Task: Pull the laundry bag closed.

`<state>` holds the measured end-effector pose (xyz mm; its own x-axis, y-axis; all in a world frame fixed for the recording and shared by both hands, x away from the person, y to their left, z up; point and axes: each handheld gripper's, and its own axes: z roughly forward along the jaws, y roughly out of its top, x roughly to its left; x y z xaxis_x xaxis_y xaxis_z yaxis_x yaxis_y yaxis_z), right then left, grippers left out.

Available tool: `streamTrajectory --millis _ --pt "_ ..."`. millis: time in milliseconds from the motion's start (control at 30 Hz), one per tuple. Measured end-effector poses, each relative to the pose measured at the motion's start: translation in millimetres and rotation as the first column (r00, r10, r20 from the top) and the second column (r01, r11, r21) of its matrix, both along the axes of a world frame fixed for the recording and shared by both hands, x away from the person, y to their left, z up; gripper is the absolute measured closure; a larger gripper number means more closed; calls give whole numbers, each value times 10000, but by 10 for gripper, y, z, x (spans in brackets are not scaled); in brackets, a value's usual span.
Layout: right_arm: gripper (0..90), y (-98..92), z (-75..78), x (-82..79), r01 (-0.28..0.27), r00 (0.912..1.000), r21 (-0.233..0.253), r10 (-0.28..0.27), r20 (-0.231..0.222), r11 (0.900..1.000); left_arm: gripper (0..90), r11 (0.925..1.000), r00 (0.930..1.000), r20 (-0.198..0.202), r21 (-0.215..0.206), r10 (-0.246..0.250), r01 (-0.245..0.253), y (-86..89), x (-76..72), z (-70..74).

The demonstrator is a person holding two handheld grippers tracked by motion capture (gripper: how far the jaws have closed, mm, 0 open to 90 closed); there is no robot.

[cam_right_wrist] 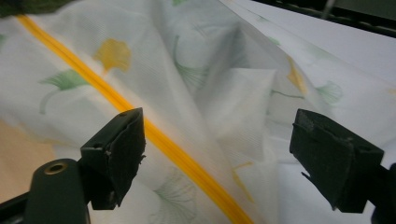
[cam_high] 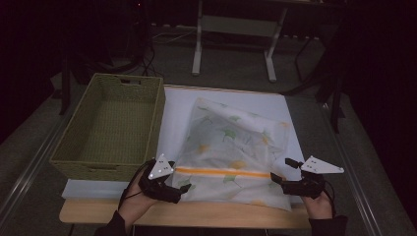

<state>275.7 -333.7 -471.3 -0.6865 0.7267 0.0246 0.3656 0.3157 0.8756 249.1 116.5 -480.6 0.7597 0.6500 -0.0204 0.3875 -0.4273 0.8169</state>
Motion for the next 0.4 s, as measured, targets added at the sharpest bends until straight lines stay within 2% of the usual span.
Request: streamTrajectory --millis 100,167,400 --pt "178 1 -12 -9 -84 10000 132 84 17 9999 106 10000 10000 12 -54 33 -33 13 3 -11" --pt "179 11 -22 -13 3 9999 -41 -2 111 10000 106 9999 9999 81 -94 70 -69 25 4 -12" --pt "179 5 -71 -11 67 10000 -134 -66 51 9999 109 9997 9999 124 -242 47 -44 66 14 -23"
